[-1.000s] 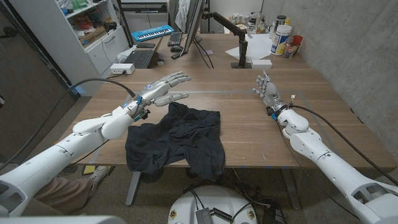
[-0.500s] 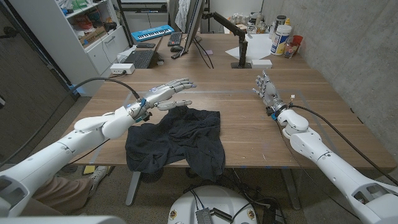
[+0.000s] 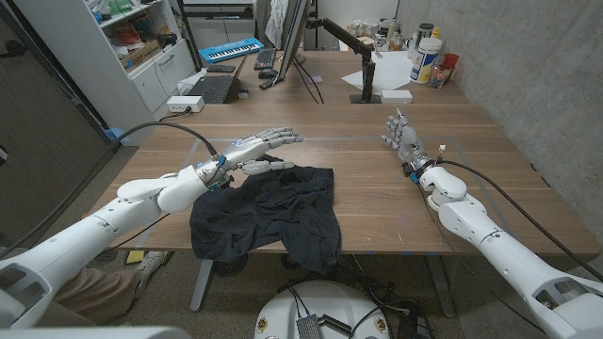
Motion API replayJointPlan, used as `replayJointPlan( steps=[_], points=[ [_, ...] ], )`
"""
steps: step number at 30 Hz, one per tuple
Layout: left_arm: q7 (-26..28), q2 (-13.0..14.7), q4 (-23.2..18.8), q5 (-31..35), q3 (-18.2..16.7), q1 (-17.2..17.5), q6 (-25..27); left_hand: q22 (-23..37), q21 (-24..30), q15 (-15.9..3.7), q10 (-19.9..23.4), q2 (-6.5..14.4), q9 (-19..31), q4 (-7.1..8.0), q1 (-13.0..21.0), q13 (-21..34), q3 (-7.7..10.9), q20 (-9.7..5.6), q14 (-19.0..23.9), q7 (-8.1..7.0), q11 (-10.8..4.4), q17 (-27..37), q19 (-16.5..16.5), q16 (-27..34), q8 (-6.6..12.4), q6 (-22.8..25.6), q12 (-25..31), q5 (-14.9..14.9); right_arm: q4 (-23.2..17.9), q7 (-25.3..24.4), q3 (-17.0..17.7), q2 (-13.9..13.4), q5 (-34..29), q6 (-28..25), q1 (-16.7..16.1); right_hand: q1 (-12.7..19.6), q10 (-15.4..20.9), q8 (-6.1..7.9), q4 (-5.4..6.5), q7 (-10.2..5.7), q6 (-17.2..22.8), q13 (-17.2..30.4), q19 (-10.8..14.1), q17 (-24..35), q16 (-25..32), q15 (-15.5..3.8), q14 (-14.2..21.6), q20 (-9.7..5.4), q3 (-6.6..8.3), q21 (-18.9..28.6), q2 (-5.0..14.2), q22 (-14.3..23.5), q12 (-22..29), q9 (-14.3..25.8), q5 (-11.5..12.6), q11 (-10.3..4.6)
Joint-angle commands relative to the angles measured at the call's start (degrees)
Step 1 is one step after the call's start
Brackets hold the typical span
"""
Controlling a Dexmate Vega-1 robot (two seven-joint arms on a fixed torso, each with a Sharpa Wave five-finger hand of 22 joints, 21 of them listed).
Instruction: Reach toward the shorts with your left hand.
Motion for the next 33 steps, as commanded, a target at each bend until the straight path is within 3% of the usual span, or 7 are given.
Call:
replayJointPlan(
  steps=[1,16,33],
  points=[
    [2.1,0.3,0.7,1.7,0.2,0.8,-0.8,0.3,0.0,-0.32,0.1,-0.3,0.1,-0.37,0.3,0.1,0.03,-0.32,0.0,-0.45,0.04,0.0,0.2,0.0,-0.13,0.3,-0.4,0.0,0.1,0.4,-0.5,-0.1,-0.3,-0.8,0.4,0.1,-0.3,0.4,-0.04,-0.34,0.2,0.3,-0.3,0.2,0.2,-0.15,-0.4,0.23,-0.08,0.3,0.43,0.2,0.3,0.2,0.0,0.42],
    [8.3,0.9,2.0,4.9,0.1,1.5,-2.9,0.3,0.2,-1.19,-0.2,-0.6,0.1,-0.82,0.8,0.1,0.11,-1.26,0.1,-1.02,-0.04,0.0,1.1,-0.1,-0.33,0.2,-0.6,0.2,0.2,0.5,-0.6,-0.3,-0.3,-1.0,0.0,0.1,-0.3,0.38,-0.09,-0.33,0.1,0.3,-0.3,0.2,0.2,-0.13,-0.5,0.26,-0.11,0.3,0.5,0.2,0.3,0.2,-0.1,0.42],
    [12.4,-0.1,6.1,7.7,2.9,-1.3,-6.4,0.3,0.4,-2.41,1.5,-0.8,0.2,-1.35,1.6,0.2,0.28,-2.46,1.6,-1.43,-0.22,0.0,2.6,0.2,0.15,2.2,-0.2,0.6,0.0,0.3,-0.4,-0.6,-0.2,-1.0,-0.4,0.1,-0.3,0.41,-0.12,-0.37,0.2,0.3,-0.3,0.2,0.2,-0.14,-0.5,0.26,-0.14,0.3,0.54,0.2,0.3,0.2,-0.1,0.49]
  ],
)
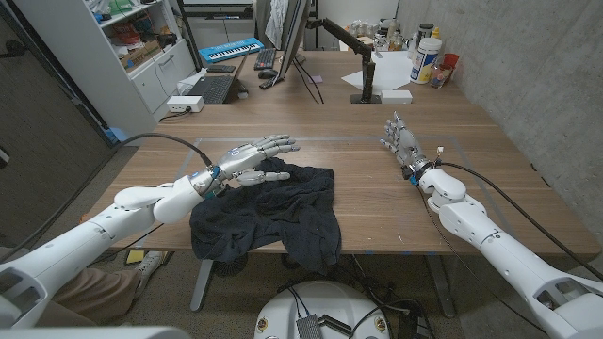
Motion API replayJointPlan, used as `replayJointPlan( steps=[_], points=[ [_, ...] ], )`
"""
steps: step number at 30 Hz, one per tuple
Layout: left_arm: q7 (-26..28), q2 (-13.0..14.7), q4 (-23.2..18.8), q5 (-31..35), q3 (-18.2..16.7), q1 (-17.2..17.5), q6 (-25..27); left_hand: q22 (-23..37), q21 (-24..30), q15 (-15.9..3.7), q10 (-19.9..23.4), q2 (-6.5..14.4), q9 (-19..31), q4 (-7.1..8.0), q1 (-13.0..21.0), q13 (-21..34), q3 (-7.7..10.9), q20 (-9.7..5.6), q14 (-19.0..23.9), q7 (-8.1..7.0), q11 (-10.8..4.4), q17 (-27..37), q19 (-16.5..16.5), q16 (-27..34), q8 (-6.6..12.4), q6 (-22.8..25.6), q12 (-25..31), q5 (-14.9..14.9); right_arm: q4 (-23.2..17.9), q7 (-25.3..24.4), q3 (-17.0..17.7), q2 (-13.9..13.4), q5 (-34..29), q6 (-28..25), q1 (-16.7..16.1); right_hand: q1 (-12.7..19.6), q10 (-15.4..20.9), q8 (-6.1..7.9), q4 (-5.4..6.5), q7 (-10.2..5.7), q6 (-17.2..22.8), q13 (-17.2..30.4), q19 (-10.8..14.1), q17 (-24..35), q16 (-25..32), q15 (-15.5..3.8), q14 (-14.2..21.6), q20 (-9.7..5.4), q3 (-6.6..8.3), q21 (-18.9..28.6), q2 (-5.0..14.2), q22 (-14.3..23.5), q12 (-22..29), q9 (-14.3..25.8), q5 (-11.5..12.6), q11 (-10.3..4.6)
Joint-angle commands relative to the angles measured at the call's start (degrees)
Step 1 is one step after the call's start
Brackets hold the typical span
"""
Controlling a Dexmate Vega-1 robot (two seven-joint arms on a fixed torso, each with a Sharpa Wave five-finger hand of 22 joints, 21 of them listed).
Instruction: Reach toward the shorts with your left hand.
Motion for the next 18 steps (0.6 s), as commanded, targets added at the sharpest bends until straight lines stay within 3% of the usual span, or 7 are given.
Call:
replayJointPlan(
  steps=[1,18],
  points=[
    [3.6,-0.8,3.6,2.0,2.2,-2.3,-2.9,0.3,0.5,-2.36,1.7,-0.1,0.2,-0.6,0.9,0.2,0.3,-0.68,1.1,-0.24,-0.3,0.0,0.9,0.2,0.35,1.5,0.3,0.7,-0.1,-0.1,0.2,-0.1,0.2,0.0,-0.2,0.1,-0.2,0.41,-0.12,-0.35,0.2,0.3,-0.3,0.2,0.2,0.11,-0.3,0.26,-0.15,0.3,0.55,0.2,0.3,0.2,-0.1,0.55],
    [6.1,-1.9,8.2,3.3,5.4,-5.1,-5.1,0.3,0.5,-3.02,1.8,-0.4,0.2,-0.83,1.3,0.2,0.34,-1.66,1.4,-0.95,-0.44,0.0,1.6,0.1,0.18,1.7,0.2,1.0,0.3,-0.8,0.1,0.1,0.1,-0.6,0.0,0.1,-0.4,0.39,-0.16,-0.37,0.2,0.3,-0.8,0.2,0.1,0.11,-0.5,0.74,-0.21,0.1,0.59,0.2,0.3,0.2,-0.1,0.38]
  ],
)
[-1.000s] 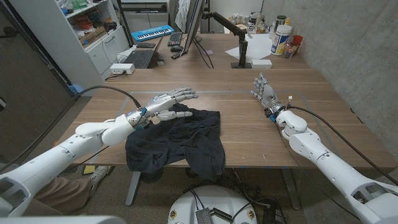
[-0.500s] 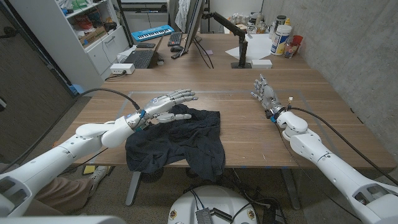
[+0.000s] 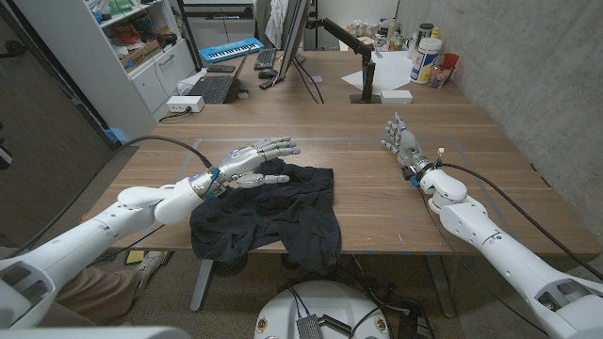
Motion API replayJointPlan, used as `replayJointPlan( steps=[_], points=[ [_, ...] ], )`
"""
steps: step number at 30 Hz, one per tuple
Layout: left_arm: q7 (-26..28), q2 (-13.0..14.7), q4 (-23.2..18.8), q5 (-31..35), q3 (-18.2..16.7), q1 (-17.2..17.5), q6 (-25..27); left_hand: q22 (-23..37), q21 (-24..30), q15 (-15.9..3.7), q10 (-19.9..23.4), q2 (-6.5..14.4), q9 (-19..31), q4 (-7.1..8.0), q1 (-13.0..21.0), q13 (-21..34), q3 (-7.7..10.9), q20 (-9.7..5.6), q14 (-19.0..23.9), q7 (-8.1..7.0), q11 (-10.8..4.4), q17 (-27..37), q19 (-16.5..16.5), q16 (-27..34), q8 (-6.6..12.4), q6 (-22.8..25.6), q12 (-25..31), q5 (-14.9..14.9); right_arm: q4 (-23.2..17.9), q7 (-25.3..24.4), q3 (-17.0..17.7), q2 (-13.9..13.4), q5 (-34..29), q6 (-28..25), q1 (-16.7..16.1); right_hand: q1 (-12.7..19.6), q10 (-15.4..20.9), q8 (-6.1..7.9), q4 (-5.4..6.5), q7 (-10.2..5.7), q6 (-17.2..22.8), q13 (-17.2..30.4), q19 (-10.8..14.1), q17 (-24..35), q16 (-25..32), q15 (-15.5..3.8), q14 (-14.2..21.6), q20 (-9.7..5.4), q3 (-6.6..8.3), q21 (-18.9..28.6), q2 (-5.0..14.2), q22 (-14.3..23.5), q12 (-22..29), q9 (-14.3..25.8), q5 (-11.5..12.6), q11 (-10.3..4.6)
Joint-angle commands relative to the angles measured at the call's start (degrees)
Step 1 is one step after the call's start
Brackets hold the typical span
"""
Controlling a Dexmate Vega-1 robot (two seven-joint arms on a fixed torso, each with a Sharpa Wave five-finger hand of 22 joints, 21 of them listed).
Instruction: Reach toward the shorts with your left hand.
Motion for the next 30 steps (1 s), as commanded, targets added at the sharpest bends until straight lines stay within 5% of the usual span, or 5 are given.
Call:
replayJointPlan(
  steps=[1,18,30],
  points=[
    [1.2,-0.8,3.5,0.2,2.4,-2.0,-1.7,0.3,0.3,-2.95,0.4,-0.2,0.2,-0.38,0.6,0.2,-0.13,-0.43,0.2,-0.44,-0.14,0.0,0.3,0.1,0.13,0.2,0.2,0.3,0.4,-0.3,-0.1,0.2,-0.1,-0.1,0.3,0.1,-0.4,0.39,-0.16,-0.38,0.2,0.3,-0.9,0.2,0.1,0.12,-0.5,0.8,-0.21,0.1,0.59,0.2,0.3,0.2,-0.1,0.37],
    [4.6,-1.5,5.6,1.3,3.9,-2.3,-2.7,0.3,0.2,-3.15,0.1,-0.4,0.2,-0.48,0.8,0.2,-0.12,-1.06,0.1,-0.69,0.05,0.1,0.7,-0.1,-0.03,0.2,0.0,0.5,-0.6,-0.9,0.0,-0.1,-0.7,0.2,0.0,0.1,-0.4,0.4,-0.2,-0.4,0.2,0.3,-1.0,0.2,0.1,0.16,-0.7,0.97,-0.27,0.1,0.6,0.2,0.3,0.2,-0.1,0.38],
    [4.4,0.2,4.4,-0.1,3.4,-0.4,-1.8,0.3,-0.1,-3.24,-1.1,-0.7,0.2,-0.56,1.3,0.2,-0.07,-1.82,-1.6,-1.31,-0.43,0.2,0.8,-0.7,-1.24,-4.4,-0.9,0.9,0.2,-0.3,-0.7,0.3,-0.9,0.0,0.7,0.1,-0.4,0.41,-0.21,-0.38,0.3,0.3,-1.0,0.2,0.1,0.18,-0.7,0.98,-0.29,0.2,0.64,0.2,0.3,0.2,-0.1,0.45]
  ],
)
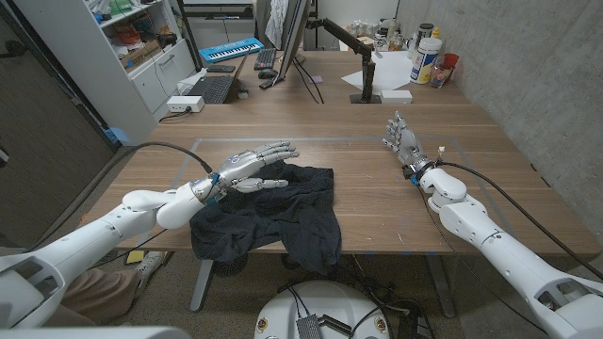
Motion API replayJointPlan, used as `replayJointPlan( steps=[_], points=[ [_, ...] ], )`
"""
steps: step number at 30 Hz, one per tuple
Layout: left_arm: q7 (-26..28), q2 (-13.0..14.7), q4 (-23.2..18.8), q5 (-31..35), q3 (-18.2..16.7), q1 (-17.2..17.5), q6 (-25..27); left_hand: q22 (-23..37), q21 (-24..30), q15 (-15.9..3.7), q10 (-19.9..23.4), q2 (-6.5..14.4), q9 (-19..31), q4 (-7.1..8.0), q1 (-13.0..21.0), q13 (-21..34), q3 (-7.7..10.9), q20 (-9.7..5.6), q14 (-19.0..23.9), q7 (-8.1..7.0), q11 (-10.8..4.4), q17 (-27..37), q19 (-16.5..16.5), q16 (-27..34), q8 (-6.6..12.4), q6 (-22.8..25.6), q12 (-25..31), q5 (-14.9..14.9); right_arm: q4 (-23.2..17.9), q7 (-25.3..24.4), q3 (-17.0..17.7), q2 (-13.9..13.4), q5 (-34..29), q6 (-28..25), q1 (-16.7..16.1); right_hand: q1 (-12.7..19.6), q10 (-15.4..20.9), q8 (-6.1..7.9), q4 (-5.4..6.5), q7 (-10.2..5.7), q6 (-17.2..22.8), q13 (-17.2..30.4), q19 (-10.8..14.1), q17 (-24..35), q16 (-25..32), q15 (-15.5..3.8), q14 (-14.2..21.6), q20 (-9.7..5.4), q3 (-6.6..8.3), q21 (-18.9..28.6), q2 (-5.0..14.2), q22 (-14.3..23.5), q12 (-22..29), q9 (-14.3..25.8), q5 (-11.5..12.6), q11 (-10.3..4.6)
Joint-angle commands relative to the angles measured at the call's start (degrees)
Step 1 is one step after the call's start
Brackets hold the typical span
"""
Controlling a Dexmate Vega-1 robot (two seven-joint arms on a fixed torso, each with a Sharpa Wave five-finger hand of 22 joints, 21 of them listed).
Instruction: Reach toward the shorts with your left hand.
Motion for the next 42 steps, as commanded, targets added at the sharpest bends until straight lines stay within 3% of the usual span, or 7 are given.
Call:
replayJointPlan(
  steps=[1,26,42],
  points=[
    [0.4,1.2,-0.6,-1.1,-0.1,1.5,0.7,0.3,-0.1,-3.42,-0.6,-0.1,0.2,-0.33,0.8,0.2,0.17,-0.73,-1.5,-0.17,-0.05,0.2,-0.2,-0.5,-0.12,-0.7,-0.4,0.6,0.5,0.5,-0.7,0.3,-0.3,-0.3,0.6,0.1,-0.4,0.41,0.02,-0.39,0.3,0.3,-0.1,0.2,0.1,-0.04,-0.5,0.15,-0.05,0.2,0.65,0.2,0.3,0.2,-0.1,0.42],
    [-4.6,2.9,-1.2,-5.2,-2.0,4.9,1.1,0.4,-0.5,-3.45,-2.0,-0.3,0.2,-0.28,1.1,0.3,0.24,-1.21,-2.1,-0.73,-0.16,0.3,-0.7,-0.4,-0.24,-3.8,-1.1,0.9,0.9,0.1,-0.8,0.8,-0.2,-0.5,0.8,0.0,-0.4,0.49,-0.01,-0.46,0.5,0.3,-0.2,0.3,0.1,-0.04,-0.6,0.19,-0.13,0.2,0.71,0.2,0.3,0.2,-0.2,0.53],
    [-4.3,1.1,2.3,-3.3,-0.3,2.3,-0.8,0.4,-0.6,-3.45,-1.8,-0.4,0.2,-0.26,1.2,0.3,0.25,-1.23,-2.1,-0.42,-0.01,0.3,-0.8,-0.3,0.35,-3.2,-1.0,1.0,0.4,-0.2,-1.0,0.9,-0.6,-0.7,0.9,0.0,-0.4,0.46,-0.03,-0.52,0.5,0.3,-0.2,0.3,0.2,0.01,-0.6,0.1,-0.17,0.2,0.76,0.2,0.3,0.2,-0.2,0.56]
  ],
)
